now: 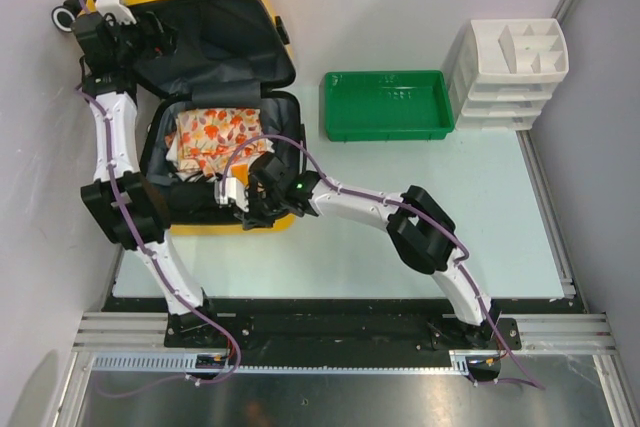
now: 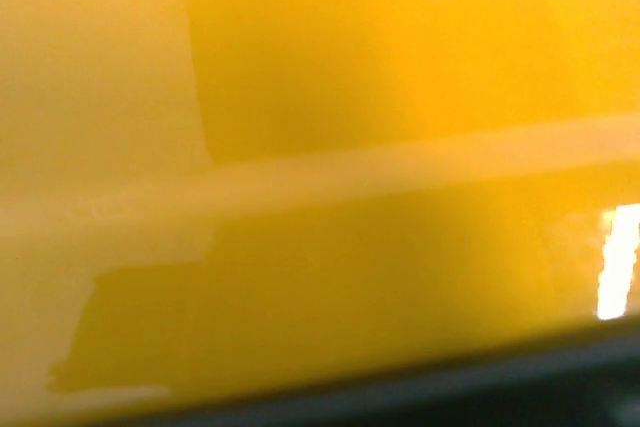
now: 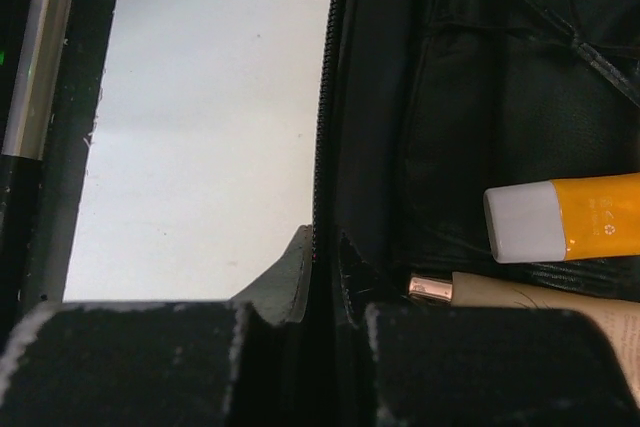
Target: Open, take out, and arrange the luggage
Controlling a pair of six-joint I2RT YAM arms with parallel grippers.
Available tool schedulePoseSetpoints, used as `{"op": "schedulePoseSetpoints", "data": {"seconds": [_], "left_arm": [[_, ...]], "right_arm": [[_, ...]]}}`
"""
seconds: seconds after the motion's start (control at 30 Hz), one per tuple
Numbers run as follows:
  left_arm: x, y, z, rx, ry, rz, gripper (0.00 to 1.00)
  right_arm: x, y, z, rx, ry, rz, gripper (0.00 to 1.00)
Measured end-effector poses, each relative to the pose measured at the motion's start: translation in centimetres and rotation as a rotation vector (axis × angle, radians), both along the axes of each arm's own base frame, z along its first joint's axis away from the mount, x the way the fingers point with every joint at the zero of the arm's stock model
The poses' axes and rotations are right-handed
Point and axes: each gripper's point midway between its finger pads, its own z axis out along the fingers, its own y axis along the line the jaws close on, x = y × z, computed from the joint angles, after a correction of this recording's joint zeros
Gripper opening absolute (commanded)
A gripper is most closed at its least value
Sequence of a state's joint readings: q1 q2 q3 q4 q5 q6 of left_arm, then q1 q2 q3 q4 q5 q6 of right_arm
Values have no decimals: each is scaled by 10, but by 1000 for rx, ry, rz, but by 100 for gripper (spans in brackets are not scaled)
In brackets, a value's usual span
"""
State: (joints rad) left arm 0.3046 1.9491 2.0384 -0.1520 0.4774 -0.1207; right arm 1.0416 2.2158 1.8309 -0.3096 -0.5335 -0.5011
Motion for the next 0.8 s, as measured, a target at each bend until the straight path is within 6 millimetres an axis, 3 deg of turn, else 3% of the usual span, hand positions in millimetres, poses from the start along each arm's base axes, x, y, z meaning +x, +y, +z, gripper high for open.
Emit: {"op": "schedulePoseSetpoints", "data": {"seconds": [0.27, 0.53, 0.8], "left_arm": [[20, 2, 18, 24, -53, -3, 100], [32, 1, 11, 45, -57, 11, 100], [57, 7, -6, 95, -75, 22, 100]], "right_arm": [[-8, -2, -1, -6, 8, 1, 0], [-10, -5, 0, -6, 14, 4, 0], [-10, -6, 1, -6, 18, 3, 0]]}}
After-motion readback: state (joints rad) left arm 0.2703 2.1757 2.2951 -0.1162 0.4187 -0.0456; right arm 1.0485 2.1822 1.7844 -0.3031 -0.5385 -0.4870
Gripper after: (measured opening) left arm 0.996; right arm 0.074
